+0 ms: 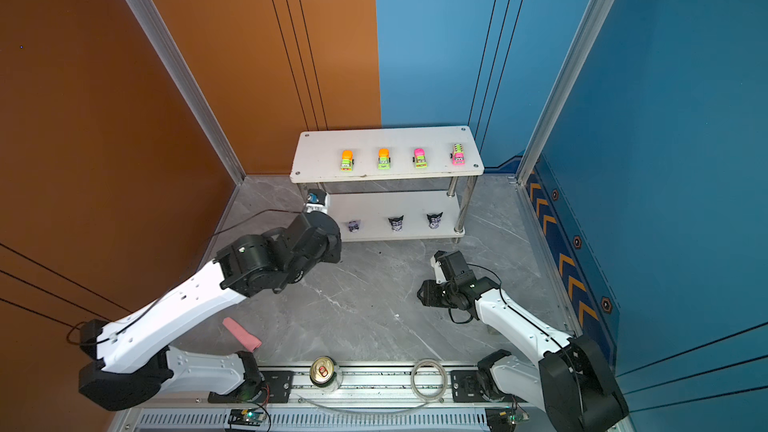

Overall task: Place and organize the plastic toys onto the shelf
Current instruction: 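Lift the orange car with the left gripper up over the shelf top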

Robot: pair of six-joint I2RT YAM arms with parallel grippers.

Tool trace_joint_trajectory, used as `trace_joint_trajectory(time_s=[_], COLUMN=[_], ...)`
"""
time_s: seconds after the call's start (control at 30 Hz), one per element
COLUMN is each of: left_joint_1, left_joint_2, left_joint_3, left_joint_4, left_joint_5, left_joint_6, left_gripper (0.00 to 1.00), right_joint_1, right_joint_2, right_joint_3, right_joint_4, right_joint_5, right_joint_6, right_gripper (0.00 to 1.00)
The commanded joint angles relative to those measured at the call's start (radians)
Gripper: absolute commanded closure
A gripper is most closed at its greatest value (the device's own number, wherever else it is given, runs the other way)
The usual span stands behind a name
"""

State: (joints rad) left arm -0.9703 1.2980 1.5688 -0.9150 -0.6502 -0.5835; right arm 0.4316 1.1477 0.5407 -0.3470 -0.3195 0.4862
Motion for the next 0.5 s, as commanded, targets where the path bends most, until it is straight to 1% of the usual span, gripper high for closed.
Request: trace_joint_trajectory(time_s=[0.0, 0.2, 0.3, 0.47], left_joint_1=[0.035, 0.157, 0.238, 0.352], left_joint_2=[0.065, 0.207, 0.279, 0.385], left_joint_3=[0.154, 0.498, 0.61, 0.708], left_joint_4=[-0.092, -0.095, -0.094, -0.109], left_joint_5=[-0.15, -0.124, -0.057, 0.075], left_joint_6=[0.163, 0.328, 0.36, 0.349], left_gripper=[0.75, 0.75, 0.75, 0.76], right_joint_1=[-0.004, -0.004, -0.005, -0.005], right_joint_2=[0.0, -0.017, -0.022, -0.034], right_joint_3=[-0.01, -0.019, -0.019, -0.023], right_joint_4=[0.008, 0.014, 0.018, 0.013], right_joint_5=[-0.014, -0.008, -0.011, -0.011], right_joint_6=[-0.014, -0.011, -0.01, -0.011], right_gripper=[0.52, 0.52, 0.52, 0.52])
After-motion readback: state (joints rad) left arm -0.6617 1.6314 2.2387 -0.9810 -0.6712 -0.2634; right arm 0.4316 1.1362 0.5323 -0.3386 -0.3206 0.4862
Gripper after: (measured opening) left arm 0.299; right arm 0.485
